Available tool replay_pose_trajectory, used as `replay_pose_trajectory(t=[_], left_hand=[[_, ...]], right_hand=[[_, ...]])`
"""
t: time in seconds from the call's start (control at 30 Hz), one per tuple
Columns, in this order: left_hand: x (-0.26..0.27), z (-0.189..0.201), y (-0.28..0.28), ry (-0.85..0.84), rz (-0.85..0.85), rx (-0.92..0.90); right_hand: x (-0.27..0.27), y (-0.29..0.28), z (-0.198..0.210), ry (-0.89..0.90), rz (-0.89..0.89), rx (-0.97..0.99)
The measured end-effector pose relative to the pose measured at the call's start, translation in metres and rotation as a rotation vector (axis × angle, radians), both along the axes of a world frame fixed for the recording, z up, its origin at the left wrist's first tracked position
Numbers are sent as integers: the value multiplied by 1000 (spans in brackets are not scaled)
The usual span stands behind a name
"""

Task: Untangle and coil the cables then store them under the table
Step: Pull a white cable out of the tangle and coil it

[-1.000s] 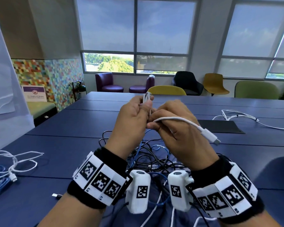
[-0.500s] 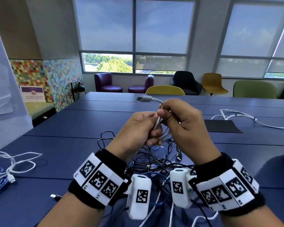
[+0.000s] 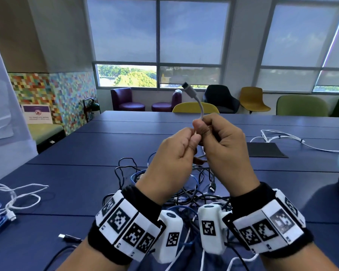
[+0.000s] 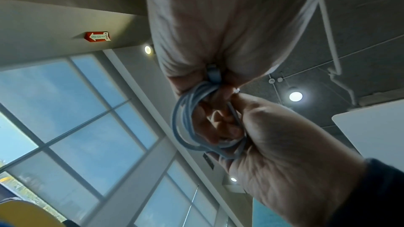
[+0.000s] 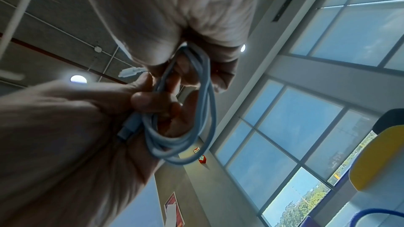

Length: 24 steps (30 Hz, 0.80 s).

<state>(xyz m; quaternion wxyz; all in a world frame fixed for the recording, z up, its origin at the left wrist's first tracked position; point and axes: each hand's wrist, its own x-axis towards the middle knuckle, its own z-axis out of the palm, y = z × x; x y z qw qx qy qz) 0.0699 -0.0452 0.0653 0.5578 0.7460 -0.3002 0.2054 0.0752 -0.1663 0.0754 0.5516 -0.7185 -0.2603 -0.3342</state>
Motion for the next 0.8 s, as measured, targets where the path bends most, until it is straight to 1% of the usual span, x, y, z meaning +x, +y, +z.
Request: replay_pose_trajectory(t=[0.07,0.17,0.2,0.23,0.3,0.37,0.47,0.53,0.6,0.67,0.73,0.8], left_hand=[[0,0,1,-73,71,66],[-2,3,8,-213,314,240],[-3,5,9,-212,360,275],[-5,7,10,-169,342,259],[-3,7,10,-51,244,187],[-1,7,12,22,194,165],[1,8,15,67,162,151],[1,8,13,76,175,77],[-3,6,9,52,227,20],[-5,2,5,-35,259,-12],[-7,1,4,-127,285,-15],[-4,1,6,-163,323,-12]], right_hand=[[-1,0,1,11,-3,12],[0,-1,1,27,1,65],[1,-1,0,36,4,78],[2,-1,-1,50,4,89],[5,-2,-4,91,-8,115],[7,-3,-4,123,-13,143],[7,-4,-4,145,-30,157],[6,-5,-4,149,-33,162],[5,-5,-3,144,-44,161],[4,-6,-2,110,-58,150],[2,-6,-1,47,-81,100],[1,-7,1,-11,-84,11]])
